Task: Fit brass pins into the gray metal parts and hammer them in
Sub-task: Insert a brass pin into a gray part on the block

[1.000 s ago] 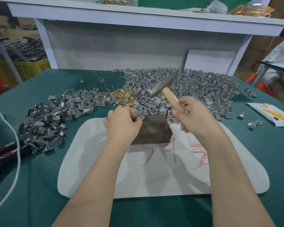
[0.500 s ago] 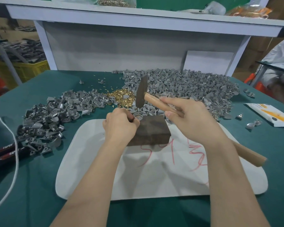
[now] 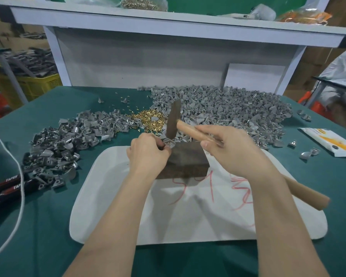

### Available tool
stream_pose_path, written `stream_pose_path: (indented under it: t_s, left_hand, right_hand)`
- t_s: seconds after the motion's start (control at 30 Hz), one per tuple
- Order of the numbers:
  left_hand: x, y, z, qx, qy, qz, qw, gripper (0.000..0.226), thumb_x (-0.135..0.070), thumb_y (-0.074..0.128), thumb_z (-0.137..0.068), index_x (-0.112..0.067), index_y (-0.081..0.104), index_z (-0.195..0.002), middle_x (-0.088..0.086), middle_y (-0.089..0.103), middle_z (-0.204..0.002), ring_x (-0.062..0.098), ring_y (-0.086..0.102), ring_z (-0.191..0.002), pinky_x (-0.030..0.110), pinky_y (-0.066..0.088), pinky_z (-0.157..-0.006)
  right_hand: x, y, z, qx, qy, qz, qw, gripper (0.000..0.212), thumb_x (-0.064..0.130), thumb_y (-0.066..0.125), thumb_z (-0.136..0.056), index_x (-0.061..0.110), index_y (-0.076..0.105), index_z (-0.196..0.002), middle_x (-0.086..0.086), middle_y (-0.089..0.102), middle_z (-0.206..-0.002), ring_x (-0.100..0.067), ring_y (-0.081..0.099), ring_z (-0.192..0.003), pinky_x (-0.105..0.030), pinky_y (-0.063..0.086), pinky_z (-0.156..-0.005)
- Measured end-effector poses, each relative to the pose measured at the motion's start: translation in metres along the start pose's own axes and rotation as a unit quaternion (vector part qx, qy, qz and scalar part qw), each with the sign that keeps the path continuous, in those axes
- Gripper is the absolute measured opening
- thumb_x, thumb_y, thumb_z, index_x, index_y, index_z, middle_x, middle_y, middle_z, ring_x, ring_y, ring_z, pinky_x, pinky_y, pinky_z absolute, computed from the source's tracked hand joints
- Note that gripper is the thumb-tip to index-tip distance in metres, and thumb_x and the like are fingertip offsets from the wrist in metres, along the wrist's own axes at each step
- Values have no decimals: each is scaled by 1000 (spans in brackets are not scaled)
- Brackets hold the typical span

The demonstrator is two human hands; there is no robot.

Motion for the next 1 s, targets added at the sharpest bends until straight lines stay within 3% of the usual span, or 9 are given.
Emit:
stream_pose_path:
  t_s: [0.13,0.23,0.3,0.4,0.5,0.6,0.67,0.87,1.0]
  left_hand:
    - [0,-1,1,-2,-6,8,1000,15,-24,67,-81,-24,59,-69,1,69,-101,29,57,-107,40,44,-93]
    - [-1,0,2,2,-1,5,1000,11,-24,67,-81,-23,62,-72,-1,68,-106,28,55,-109,41,44,-94]
    - [-1,0,1,5,3,-3,1000,8,-25,67,-82,-23,63,-74,-1,66,-108,28,55,-109,41,44,-94]
    - [0,0,1,2,3,-2,1000,13,-25,67,-82,-23,61,-70,2,67,-103,29,55,-106,40,45,-92]
    - [0,0,2,-4,-1,5,1000,15,-23,66,-81,-21,61,-68,4,69,-98,32,56,-104,40,46,-90]
    - [-1,1,1,1,4,-5,1000,6,-25,66,-82,-20,67,-77,-1,68,-105,28,56,-107,40,45,-93]
    - [-1,1,0,5,8,-5,1000,6,-25,66,-82,-19,68,-81,-2,67,-108,27,56,-109,40,44,-94]
    - [-2,-1,3,-5,2,10,1000,15,-22,66,-82,-20,60,-68,4,68,-103,31,56,-105,41,45,-93]
    - [-2,0,2,3,8,6,1000,9,-24,68,-81,-20,64,-74,-1,67,-106,28,56,-107,41,44,-94]
  right_hand:
    - [0,-24,1,-87,-10,-39,995,40,26,55,-92,42,53,-129,16,65,-113,-9,59,-97,-24,44,-83]
    - [6,5,0,36,-22,1,999,40,27,54,-93,44,52,-129,17,63,-96,-11,60,-95,-23,42,-78]
    - [6,12,0,60,-15,29,998,40,28,53,-93,46,50,-129,15,61,-91,-14,59,-92,-24,41,-75]
    - [4,-5,0,-12,-10,9,1000,41,26,53,-93,44,51,-130,12,66,-98,-18,61,-97,-28,45,-80]
    - [4,-23,1,-88,-21,-38,995,41,24,54,-93,38,52,-131,14,65,-116,-10,59,-99,-15,35,-77]
    - [7,5,-1,26,-20,6,999,41,26,53,-94,43,50,-131,15,65,-108,-10,59,-93,-18,35,-73]
    - [4,14,0,54,-6,32,998,40,28,52,-94,45,50,-130,12,65,-104,-14,58,-92,-22,36,-72]
    - [4,-20,1,-84,-6,-30,996,40,27,51,-94,40,49,-133,12,65,-118,-16,61,-98,-26,46,-84]
    - [6,12,0,59,-15,18,998,40,27,51,-95,43,49,-132,11,65,-113,-12,56,-90,-21,37,-73]
Point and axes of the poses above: each hand's wrist, its own z-axis away from the middle knuckle, its own y-axis out of the palm, x = y × z, the point moved 10 cm from there along -z, towards the middle knuckle
